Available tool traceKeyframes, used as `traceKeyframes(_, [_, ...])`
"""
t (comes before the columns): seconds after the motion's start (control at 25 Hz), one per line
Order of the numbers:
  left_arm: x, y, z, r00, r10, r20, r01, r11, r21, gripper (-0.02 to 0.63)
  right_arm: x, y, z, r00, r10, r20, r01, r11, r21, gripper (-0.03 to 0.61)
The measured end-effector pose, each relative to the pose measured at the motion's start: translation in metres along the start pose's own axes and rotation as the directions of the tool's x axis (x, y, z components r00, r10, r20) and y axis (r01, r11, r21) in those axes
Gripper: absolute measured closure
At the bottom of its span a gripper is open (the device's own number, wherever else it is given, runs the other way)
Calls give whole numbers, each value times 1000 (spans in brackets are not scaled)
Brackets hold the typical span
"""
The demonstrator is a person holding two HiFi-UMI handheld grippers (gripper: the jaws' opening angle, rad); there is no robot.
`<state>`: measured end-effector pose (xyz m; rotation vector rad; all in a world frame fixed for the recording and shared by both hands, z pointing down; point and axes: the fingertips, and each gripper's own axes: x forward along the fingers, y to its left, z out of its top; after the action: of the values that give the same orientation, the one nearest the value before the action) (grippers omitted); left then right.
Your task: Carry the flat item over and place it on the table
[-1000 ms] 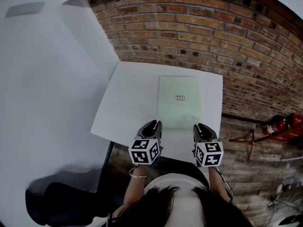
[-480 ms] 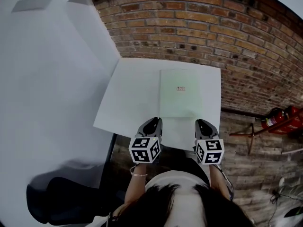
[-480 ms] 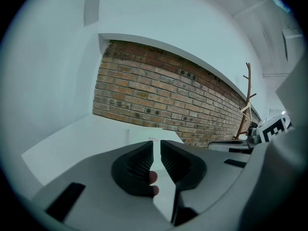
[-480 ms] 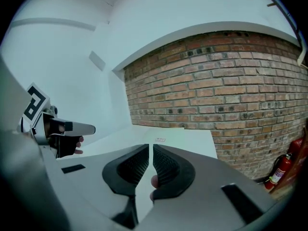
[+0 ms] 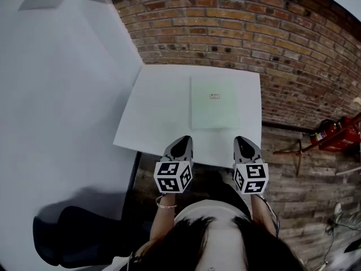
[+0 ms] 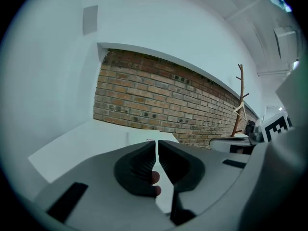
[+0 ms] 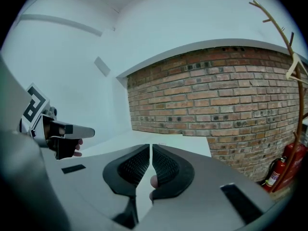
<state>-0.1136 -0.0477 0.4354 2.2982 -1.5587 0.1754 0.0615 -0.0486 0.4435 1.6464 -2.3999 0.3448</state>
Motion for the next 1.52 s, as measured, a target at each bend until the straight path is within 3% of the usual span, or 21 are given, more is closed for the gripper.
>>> traceKeyframes(0.64, [-44,-27,14,993,-38,113,22,990,137,603,-53,24,22,990,-22,142,31,998,-60,535])
traceKeyframes(1.52, [-107,-63,26,963,-77,260,18,974,224,604,-122,47,42,947,-7,321,48,992,-118,540])
